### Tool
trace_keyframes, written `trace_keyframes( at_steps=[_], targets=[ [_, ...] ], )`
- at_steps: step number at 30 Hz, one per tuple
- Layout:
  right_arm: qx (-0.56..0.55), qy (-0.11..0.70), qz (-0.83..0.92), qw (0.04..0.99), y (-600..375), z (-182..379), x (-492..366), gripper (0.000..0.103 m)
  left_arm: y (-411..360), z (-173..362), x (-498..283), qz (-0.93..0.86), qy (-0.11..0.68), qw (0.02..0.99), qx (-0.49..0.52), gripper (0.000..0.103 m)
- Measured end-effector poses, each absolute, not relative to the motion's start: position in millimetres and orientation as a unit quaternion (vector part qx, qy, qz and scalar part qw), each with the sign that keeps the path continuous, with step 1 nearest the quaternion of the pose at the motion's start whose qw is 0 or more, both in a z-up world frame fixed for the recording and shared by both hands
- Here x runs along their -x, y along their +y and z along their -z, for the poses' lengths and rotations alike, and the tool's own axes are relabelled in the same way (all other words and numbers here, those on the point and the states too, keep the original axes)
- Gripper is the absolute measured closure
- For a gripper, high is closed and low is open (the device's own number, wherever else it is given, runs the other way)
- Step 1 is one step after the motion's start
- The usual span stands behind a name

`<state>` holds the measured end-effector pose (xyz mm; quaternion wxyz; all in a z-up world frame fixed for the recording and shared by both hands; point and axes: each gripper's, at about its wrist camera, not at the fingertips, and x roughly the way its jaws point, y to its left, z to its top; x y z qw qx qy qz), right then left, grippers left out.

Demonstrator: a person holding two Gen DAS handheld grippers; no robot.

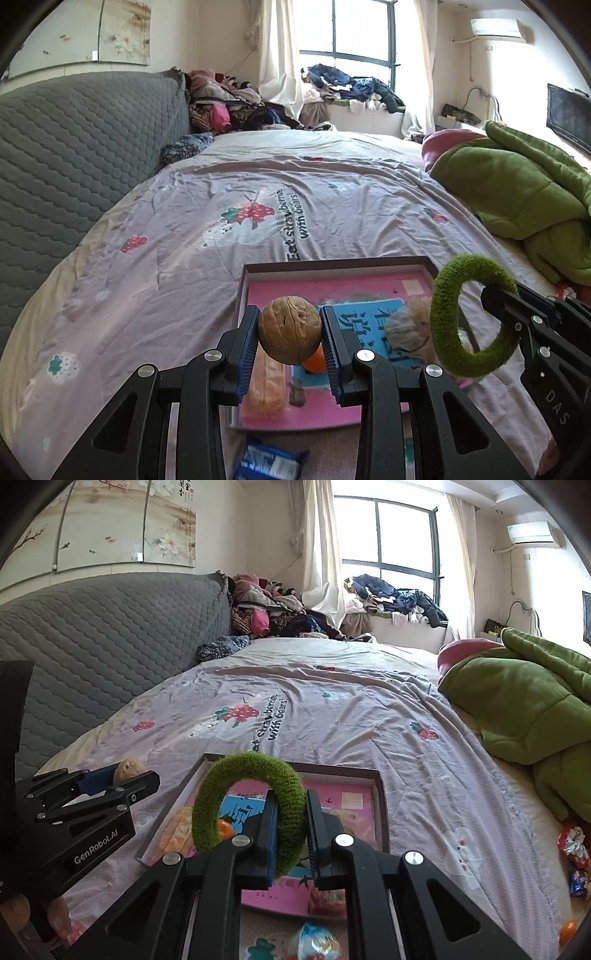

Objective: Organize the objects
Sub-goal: 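Carry the walnut with the left gripper while the right gripper carries the green ring over the tray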

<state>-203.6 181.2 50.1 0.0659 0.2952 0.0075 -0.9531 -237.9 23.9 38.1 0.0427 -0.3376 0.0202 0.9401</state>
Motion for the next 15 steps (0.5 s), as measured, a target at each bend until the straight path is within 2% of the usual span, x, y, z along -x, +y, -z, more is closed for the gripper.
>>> trace_keyframes(
  at_steps=[15],
  targets=[
    [-0.354,-0.010,0.932,0.081,170.0,17.1,242.2,0.089,24.6,24.9,299.9,-0.926,0.022,0.036,0.375,0.069]
  ],
)
